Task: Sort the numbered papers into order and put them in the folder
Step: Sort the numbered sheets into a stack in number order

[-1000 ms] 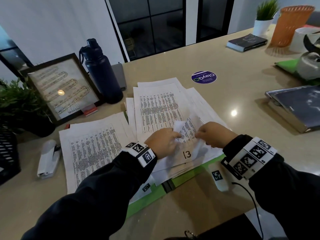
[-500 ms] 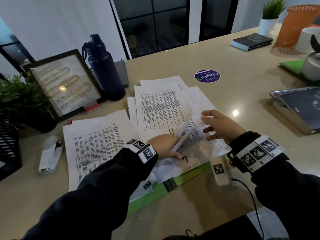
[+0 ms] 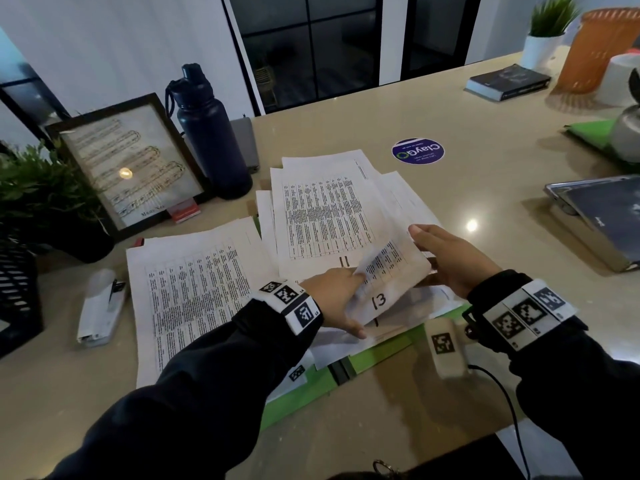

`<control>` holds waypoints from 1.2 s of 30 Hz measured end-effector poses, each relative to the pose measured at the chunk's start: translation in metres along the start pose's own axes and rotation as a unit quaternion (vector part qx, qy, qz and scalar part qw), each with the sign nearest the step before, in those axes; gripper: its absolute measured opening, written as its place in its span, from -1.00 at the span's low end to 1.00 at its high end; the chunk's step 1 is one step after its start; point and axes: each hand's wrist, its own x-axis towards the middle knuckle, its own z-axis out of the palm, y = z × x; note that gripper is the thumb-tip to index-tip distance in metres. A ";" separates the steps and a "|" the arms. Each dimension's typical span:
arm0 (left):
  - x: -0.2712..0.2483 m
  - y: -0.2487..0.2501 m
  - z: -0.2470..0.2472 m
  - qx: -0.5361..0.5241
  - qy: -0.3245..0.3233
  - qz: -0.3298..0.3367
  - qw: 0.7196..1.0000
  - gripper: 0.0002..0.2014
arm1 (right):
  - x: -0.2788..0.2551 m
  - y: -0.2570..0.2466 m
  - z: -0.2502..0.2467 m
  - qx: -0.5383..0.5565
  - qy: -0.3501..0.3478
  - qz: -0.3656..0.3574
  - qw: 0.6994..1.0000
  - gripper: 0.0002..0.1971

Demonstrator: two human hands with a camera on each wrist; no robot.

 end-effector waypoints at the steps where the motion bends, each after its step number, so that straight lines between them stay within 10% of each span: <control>1: 0.000 0.001 0.000 0.007 0.001 0.002 1.000 -0.05 | 0.000 -0.001 0.001 0.009 0.000 -0.001 1.000 -0.71; 14: 0.001 -0.002 0.000 0.001 0.013 0.009 1.000 -0.22 | 0.009 -0.001 -0.003 0.087 -0.001 0.010 0.996 -0.71; 22: 0.000 0.004 -0.007 -0.087 0.082 -0.044 0.992 -0.84 | 0.007 0.005 -0.001 0.038 0.030 0.027 0.998 -0.71; 31: -0.008 0.003 -0.011 -0.180 0.223 -0.063 0.956 -0.09 | 0.012 0.010 -0.001 -0.045 0.019 0.058 0.997 -0.44; 36: -0.002 0.001 -0.010 -0.135 0.192 -0.060 0.970 -0.12 | 0.007 -0.007 -0.006 -0.197 0.080 -0.076 0.974 -0.55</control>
